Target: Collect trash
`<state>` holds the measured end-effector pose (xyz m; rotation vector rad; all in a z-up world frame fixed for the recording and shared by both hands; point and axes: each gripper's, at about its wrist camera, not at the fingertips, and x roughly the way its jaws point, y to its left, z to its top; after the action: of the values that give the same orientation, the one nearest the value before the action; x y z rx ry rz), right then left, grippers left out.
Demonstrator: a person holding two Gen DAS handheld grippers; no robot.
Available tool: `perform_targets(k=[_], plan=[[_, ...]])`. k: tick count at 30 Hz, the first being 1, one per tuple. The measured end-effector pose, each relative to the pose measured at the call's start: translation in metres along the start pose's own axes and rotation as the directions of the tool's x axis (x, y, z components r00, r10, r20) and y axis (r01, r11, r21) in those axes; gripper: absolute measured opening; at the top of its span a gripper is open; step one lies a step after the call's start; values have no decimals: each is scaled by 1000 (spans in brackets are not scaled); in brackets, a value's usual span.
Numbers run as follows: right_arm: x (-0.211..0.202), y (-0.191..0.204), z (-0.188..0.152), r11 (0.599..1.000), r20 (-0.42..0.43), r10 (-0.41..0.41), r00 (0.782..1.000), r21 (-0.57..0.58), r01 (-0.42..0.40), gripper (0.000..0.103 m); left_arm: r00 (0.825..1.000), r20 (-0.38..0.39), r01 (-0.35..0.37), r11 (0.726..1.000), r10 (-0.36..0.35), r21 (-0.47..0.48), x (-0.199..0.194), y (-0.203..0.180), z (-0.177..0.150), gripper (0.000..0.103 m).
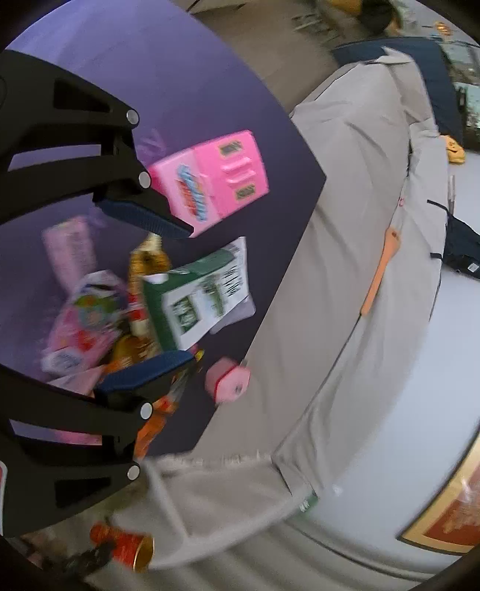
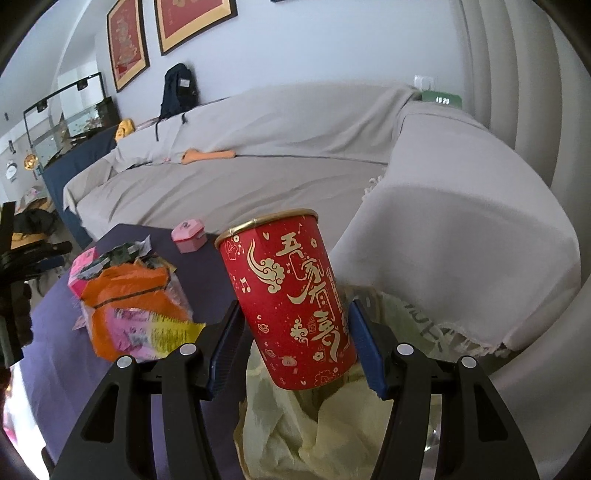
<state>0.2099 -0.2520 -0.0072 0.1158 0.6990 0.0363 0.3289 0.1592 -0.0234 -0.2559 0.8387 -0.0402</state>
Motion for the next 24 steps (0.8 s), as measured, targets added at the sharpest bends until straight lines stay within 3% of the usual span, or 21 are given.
perform_targets(k=[4,7,9,11,14,15,17,24], plan=[[13,10,-4,1000,21,-21,1000,0,21,55,991,-40,-123,988,127,91,49,-19,9,62],[24,13,-7,1000,4,-11,1000,2,11,55,976,-89,-188,977,197,100,77,-17,13,62],[31,13,-9,1000,-9,-16,1000,-2,16,55,976,-95,-190,978,198,90,80,-14,15,59],[36,13,-10,1000,-18,-14,1000,-2,14,55,982,-114,-138,986,148,93,81,-12,16,42],[41,10,-11,1000,-27,0,1000,14,0,55,983,-129,-119,989,130,91,77,-12,12,42],[41,10,-12,1000,-26,2,1000,18,-2,55,983,-139,-107,991,116,75,76,-11,11,44],[40,9,-11,1000,-23,8,1000,24,-8,55,982,-173,-76,997,76,6,78,-7,12,70],[28,9,-14,1000,-7,8,1000,16,-8,56,974,-218,-86,992,63,-97,101,-10,21,75]])
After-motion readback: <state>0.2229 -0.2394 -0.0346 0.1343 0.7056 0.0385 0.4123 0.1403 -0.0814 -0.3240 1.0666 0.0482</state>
